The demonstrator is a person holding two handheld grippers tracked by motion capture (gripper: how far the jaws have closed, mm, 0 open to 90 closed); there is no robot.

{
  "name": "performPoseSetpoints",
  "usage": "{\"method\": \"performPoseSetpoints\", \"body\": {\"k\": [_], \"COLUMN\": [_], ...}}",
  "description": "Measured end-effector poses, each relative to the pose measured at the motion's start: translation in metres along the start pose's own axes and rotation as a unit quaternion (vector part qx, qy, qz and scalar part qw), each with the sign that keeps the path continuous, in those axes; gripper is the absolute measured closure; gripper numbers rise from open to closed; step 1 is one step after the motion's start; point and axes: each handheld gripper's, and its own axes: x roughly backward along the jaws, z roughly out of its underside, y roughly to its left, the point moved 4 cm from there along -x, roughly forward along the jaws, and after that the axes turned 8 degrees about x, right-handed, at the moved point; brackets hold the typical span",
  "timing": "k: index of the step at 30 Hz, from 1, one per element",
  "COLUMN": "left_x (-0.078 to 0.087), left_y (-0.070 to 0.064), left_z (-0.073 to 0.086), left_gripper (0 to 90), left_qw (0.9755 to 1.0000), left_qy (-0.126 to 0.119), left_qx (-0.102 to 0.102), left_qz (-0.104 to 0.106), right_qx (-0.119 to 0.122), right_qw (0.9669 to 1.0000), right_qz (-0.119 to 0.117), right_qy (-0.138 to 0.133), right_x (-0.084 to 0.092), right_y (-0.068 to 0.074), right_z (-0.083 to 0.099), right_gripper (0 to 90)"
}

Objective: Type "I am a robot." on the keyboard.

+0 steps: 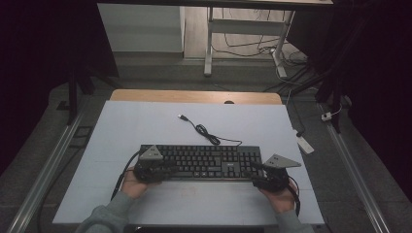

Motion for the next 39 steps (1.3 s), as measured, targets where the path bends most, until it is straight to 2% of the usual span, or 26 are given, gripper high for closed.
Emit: {"method": "performPoseSetpoints", "body": {"k": [6,14,21,25,28,33,39], "left_x": [0.011,0.021,0.031,0.034,0.035,0.036,0.039], "left_y": [0.0,0.006,0.009,0.009,0.01,0.018,0.024], "left_z": [-0.006,-0.009,-0.012,-0.013,-0.013,-0.012,-0.011], "left_gripper": [43.4,35.8,33.7,33.7,34.2,36.2,39.7], "left_qw": [0.9998,0.9993,0.9987,0.9986,0.9986,0.9977,0.9973], "left_qy": [-0.016,-0.03,-0.043,-0.044,-0.043,-0.04,-0.045], "left_qx": [0.009,0.017,0.024,0.024,0.023,0.033,0.034], "left_qz": [-0.011,-0.012,-0.012,-0.014,-0.022,-0.042,-0.046], "right_qx": [0.006,0.01,0.006,0.013,0.012,0.011,0.012], "right_qw": [1.0,0.9999,0.9999,0.9999,0.9999,0.9999,0.9999], "right_qz": [0.0,0.004,0.004,0.004,0.005,0.006,0.008], "right_qy": [0.0,-0.01,-0.012,-0.008,-0.006,-0.003,0.001], "right_x": [0.001,0.004,0.004,0.004,0.004,0.004,0.004], "right_y": [0.0,-0.001,-0.002,-0.001,-0.002,-0.003,-0.002], "right_z": [0.001,0.001,0.001,0.001,0.002,0.003,0.003], "right_gripper": [51.4,51.5,51.5,51.5,51.5,51.5,51.4]}}
